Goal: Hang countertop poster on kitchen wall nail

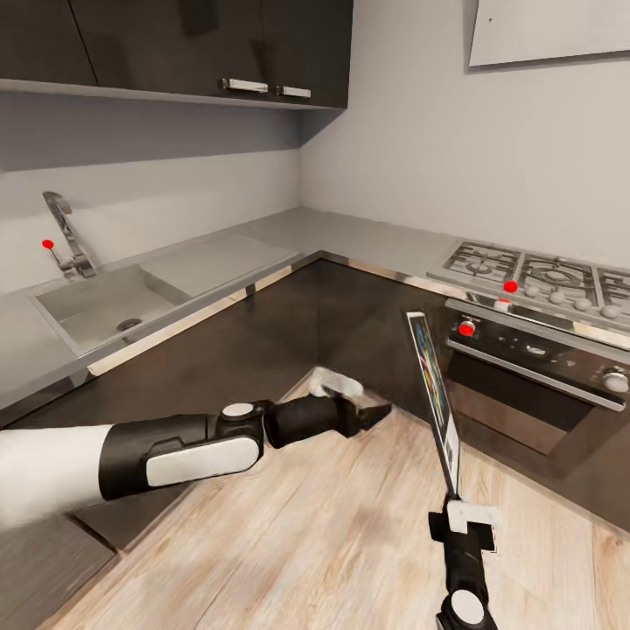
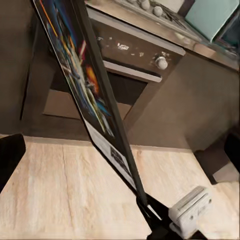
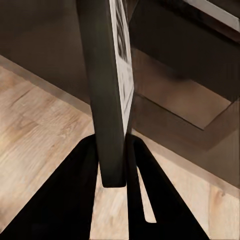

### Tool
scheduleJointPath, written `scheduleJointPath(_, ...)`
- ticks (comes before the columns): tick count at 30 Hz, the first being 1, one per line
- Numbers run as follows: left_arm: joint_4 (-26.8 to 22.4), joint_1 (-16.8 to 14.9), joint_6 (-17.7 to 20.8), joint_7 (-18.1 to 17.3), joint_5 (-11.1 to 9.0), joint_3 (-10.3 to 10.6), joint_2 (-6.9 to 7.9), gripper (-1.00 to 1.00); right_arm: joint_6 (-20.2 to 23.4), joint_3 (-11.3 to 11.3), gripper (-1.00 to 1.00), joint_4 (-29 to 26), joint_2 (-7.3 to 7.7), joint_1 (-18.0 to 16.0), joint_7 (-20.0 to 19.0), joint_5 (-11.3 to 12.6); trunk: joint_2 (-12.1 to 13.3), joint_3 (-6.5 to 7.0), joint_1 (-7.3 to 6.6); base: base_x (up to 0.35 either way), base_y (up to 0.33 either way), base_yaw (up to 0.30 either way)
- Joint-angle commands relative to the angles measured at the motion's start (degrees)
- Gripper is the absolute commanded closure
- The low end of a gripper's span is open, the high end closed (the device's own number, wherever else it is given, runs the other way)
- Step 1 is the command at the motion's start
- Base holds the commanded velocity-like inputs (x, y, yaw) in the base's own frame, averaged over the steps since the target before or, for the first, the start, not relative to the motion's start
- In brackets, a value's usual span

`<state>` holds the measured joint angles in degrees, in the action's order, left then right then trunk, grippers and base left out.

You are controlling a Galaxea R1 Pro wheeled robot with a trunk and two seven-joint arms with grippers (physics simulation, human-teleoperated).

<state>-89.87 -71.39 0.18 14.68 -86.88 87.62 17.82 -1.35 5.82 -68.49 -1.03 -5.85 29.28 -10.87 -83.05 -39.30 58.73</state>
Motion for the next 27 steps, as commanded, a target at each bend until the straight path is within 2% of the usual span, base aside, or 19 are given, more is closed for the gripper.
scheduleJointPath(1, -0.04, -0.07, -0.55, -2.8, -0.31, 0.11, 1.48, -1.0, -0.47, 0.0, 1.0, 0.03, 0.05, -0.04, -0.89, -0.14, -0.03, -0.05, 0.0, 0.0, 0.0, 0.0)
scheduleJointPath(2, 0.03, -0.07, -1.44, -5.66, -0.31, 0.16, 2.72, -1.0, -0.76, -0.04, 1.0, 0.03, 0.09, -0.04, -1.94, -0.15, -0.03, -0.05, 0.0, 0.0, 0.0, 0.0)
scheduleJointPath(3, 0.18, -0.07, -4.15, -10.93, -0.34, 0.25, 4.89, -1.0, -1.2, -0.1, 1.0, 0.03, 0.19, 0.0, -4.24, -0.16, -0.03, -0.05, 0.0, 0.0, 0.0, 0.0)
scheduleJointPath(4, 0.85, -0.07, -16.75, -20.43, -0.39, 6.84, 10.67, -1.0, -1.77, -0.19, 1.0, -0.04, 2.73, 0.11, -14.18, 0.77, -0.03, -0.05, 0.0, 0.0, 0.0, 0.0)
scheduleJointPath(5, 0.95, -0.07, -18.63, -20.91, -0.42, 8.37, 11.16, -1.0, -1.8, -0.25, 1.0, -0.05, 3.22, 0.12, -15.69, 1.27, -0.03, -0.05, 0.0, 0.0, 0.0, 0.0)
scheduleJointPath(6, 1.5, -0.07, -22.64, -21.58, -0.49, 11.11, 11.88, -1.0, -1.82, -0.62, 1.0, -0.05, 4.03, 0.12, -18.79, 2.79, -0.03, -0.05, 0.0, 0.0, 0.0, 0.0)
scheduleJointPath(7, 2.98, -0.07, -28.09, -22.14, -0.53, 14.46, 12.56, -1.0, -1.81, -1.86, 1.0, -0.06, 5.18, 0.13, -23.83, 5.71, -0.03, -0.05, 0.0, 0.0, 0.0, 0.0)
scheduleJointPath(8, 3.47, -0.07, -29.45, -22.25, -0.54, 15.49, 12.72, -1.0, -1.81, -2.37, 1.0, -0.06, 5.55, 0.13, -25.64, 6.58, -0.03, -0.05, 0.0, 0.0, 0.0, 0.0)
scheduleJointPath(9, 4.18, -0.07, -31.51, -22.4, -0.58, 17.46, 13.09, -1.0, -1.81, -3.44, 1.0, -0.06, 6.19, 0.14, -29.33, 7.87, -0.03, -0.05, 0.0, 0.0, 0.0, 0.0)
scheduleJointPath(13, 5.36, 0.11, -37.03, -22.53, -0.77, 22.4, 14.06, -1.0, -1.67, -7.05, 1.0, -0.33, 7.46, 0.14, -39.68, 9.71, -0.03, -0.05, 0.0, 0.0, 0.0, 0.0)
scheduleJointPath(17, 5.76, 2.08, -38.85, -22.51, -0.81, 23.64, 14.16, -1.0, -1.4, -8.52, 1.0, -1.11, 7.95, -0.02, -43.04, 10.07, -0.03, -0.05, 0.0, 0.0, 0.0, 0.0)
scheduleJointPath(18, 8.17, 4.93, -39.52, -22.45, -0.87, 24.03, 14.1, -1.0, -0.2, -9.07, 1.0, -1.65, 8.26, -1.5, -44.31, 10.34, -0.03, -0.05, 0.0, 0.0, 0.0, 0.0)
scheduleJointPath(20, 10.29, 5.66, -39.66, -22.43, -1.41, 24.1, 14.05, -1.0, 1.48, -9.2, 1.0, -1.77, 8.32, -2.61, -45.08, 10.43, -0.03, -0.05, 0.0, 0.0, 0.0, 0.0)
scheduleJointPath(21, 13.0, 6.04, -39.74, -22.47, -3.22, 24.04, 14.02, -1.0, 3.15, -9.24, 1.0, -1.7, 8.32, -3.54, -45.98, 10.47, -0.03, -0.05, 0.0, 0.0, 0.0, 0.0)
scheduleJointPath(23, 16.07, 6.27, -39.79, -22.71, -5.26, 23.45, 14.09, -1.0, 4.35, -9.26, 1.0, -1.57, 8.34, -4.34, -47.01, 10.45, -0.03, -0.05, 0.0, 0.0, 0.0, 0.0)
scheduleJointPath(27, 19.66, 6.41, -39.75, -22.93, -6.46, 21.43, 14.21, -1.0, 4.99, -9.25, 1.0, -1.15, 8.33, -5.25, -47.66, 10.39, -0.03, -0.05, 0.0, 0.0, 0.0, 0.0)
